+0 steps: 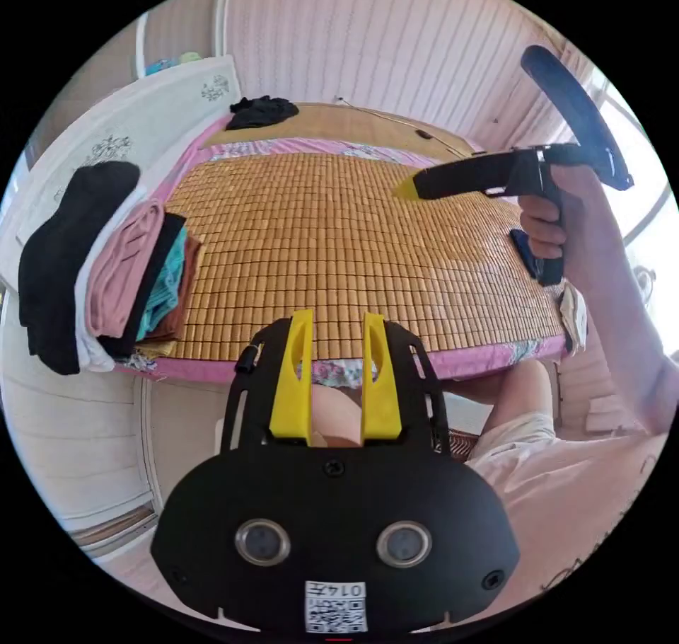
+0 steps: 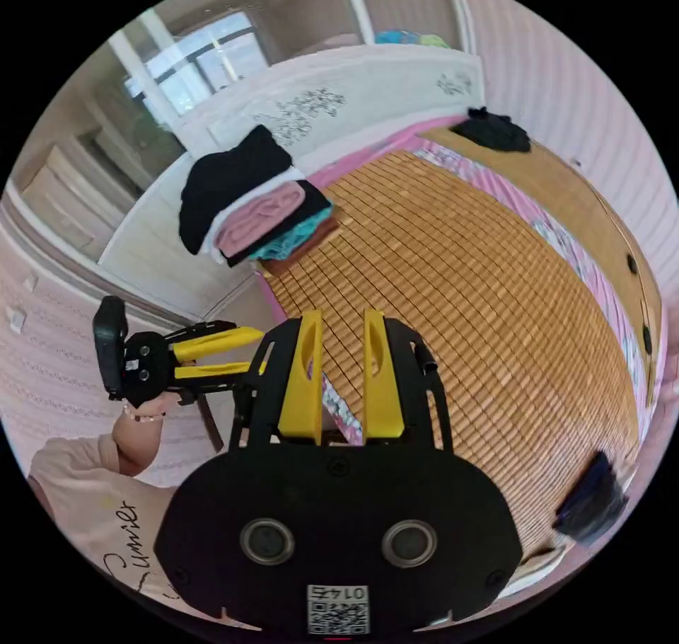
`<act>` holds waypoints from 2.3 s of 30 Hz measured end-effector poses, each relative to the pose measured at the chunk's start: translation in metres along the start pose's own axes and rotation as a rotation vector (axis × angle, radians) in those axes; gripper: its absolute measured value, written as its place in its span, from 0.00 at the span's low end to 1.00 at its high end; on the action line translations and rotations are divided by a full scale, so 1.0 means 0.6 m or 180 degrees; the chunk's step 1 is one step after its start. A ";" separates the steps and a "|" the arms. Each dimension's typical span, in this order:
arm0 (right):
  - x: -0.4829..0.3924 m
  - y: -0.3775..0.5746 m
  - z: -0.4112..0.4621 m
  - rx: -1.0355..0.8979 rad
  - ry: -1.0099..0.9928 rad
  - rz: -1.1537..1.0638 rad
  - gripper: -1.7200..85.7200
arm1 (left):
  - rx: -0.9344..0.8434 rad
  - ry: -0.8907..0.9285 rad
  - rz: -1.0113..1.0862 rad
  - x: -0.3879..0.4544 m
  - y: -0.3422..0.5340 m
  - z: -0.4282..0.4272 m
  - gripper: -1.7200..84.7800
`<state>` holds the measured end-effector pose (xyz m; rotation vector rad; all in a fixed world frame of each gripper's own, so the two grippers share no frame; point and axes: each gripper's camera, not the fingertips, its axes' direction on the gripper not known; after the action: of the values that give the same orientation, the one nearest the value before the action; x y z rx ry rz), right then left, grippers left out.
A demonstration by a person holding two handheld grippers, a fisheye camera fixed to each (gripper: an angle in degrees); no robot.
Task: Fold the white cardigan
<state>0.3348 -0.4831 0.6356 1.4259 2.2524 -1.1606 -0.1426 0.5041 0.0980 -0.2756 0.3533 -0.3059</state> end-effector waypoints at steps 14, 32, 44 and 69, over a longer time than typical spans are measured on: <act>0.137 0.343 -0.300 0.0580 0.0311 0.1302 0.04 | -0.0101 -0.0910 0.0228 0.518 -0.002 0.168 0.01; 0.361 0.589 -0.569 0.1030 0.0223 0.2010 0.03 | -0.0078 -0.0123 0.1533 0.884 0.002 0.479 0.01; 0.567 0.807 -0.680 0.0850 0.0753 0.3118 0.02 | -0.0496 -0.0213 0.2288 1.109 -0.026 0.736 0.01; 0.810 1.084 -0.838 0.0335 0.2071 0.3313 0.18 | -0.0142 0.0934 0.3723 1.243 -0.220 0.957 0.01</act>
<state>0.7441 0.3377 0.3688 2.7739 1.2527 -0.4806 0.7082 0.2510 0.4371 -0.0327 0.7470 0.8225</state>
